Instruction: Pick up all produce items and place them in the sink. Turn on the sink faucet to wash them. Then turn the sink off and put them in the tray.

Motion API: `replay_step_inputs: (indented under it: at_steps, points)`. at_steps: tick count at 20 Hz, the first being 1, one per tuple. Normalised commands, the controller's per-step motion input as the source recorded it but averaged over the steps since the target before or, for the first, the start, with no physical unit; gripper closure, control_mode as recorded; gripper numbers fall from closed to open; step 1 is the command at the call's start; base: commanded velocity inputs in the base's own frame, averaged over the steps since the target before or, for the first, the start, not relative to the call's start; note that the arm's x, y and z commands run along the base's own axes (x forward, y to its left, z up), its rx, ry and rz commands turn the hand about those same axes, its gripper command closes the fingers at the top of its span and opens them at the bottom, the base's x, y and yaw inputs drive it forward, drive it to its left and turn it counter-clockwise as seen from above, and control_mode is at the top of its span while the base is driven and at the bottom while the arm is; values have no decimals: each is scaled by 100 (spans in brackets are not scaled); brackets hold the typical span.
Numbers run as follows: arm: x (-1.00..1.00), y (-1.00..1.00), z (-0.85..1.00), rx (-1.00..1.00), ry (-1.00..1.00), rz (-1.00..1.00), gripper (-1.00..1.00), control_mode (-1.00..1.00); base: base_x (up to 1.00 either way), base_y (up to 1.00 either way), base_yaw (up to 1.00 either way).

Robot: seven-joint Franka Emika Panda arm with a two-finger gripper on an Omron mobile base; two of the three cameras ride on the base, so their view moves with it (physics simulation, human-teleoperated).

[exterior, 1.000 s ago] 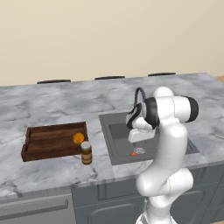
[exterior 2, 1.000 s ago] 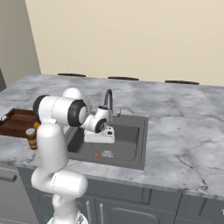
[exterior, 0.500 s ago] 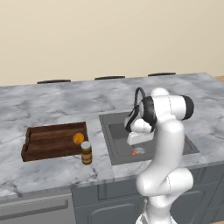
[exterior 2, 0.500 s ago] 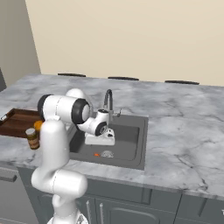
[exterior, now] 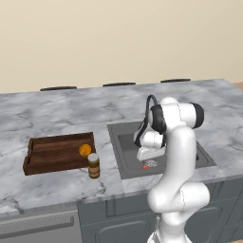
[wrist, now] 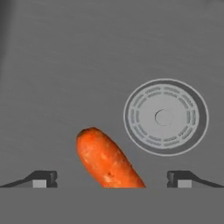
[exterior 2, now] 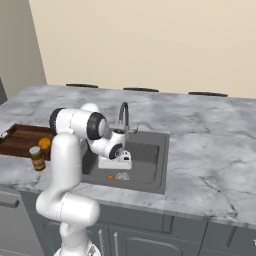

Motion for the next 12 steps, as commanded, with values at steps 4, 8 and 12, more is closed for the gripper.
replay_step_inputs:
  at_steps: [4, 8, 12]
  points:
    - [0, 0, -24, 0, -6, 2, -100, -100, 0, 0, 0]
    - [0, 0, -34, -1, -5, 7, -100, -100, 0, 0, 0]
    - [0, 1, -27, -2, -1, 6, -100, -100, 0, 0, 0]
